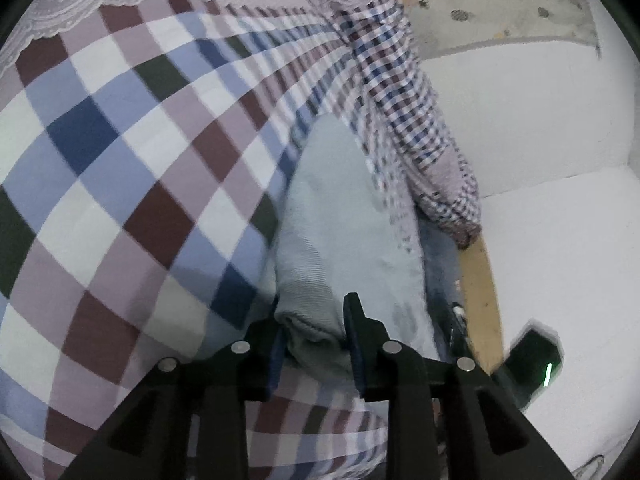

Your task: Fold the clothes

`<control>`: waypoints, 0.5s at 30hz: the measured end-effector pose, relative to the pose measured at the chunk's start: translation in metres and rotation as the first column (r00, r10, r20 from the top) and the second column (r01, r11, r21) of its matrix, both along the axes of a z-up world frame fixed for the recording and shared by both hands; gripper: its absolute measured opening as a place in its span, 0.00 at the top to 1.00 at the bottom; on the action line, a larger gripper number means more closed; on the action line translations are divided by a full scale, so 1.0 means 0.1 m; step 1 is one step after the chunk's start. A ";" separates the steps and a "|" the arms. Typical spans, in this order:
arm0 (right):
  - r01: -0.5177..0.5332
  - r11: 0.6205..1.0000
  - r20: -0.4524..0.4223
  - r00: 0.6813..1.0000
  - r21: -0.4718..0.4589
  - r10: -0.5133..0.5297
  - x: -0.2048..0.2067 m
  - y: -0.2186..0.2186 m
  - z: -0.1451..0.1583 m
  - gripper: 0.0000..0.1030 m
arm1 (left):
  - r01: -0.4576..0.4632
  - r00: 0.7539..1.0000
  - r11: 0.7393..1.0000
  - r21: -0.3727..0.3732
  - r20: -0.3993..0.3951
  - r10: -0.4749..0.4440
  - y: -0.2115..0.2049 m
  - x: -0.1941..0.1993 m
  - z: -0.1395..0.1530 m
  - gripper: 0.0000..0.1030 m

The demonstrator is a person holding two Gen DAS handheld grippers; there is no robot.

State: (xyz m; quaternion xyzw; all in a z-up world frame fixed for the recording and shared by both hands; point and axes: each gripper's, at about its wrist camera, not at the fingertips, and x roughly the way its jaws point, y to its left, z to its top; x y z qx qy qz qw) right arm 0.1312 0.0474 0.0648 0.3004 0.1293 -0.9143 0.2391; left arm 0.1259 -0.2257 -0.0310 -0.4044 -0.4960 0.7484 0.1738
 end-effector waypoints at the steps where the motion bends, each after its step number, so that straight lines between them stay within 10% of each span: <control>1: -0.005 1.000 -0.038 0.999 0.024 0.006 0.20 -0.01 0.02 0.47 | -0.002 1.000 1.000 0.013 -0.013 0.002 0.00 0.00 0.02 0.74; 15: -0.066 0.862 -0.277 0.932 0.503 0.233 0.98 -0.89 -0.66 0.25 | 0.009 0.999 0.989 0.145 -0.043 -0.003 -0.13 -0.03 0.12 0.79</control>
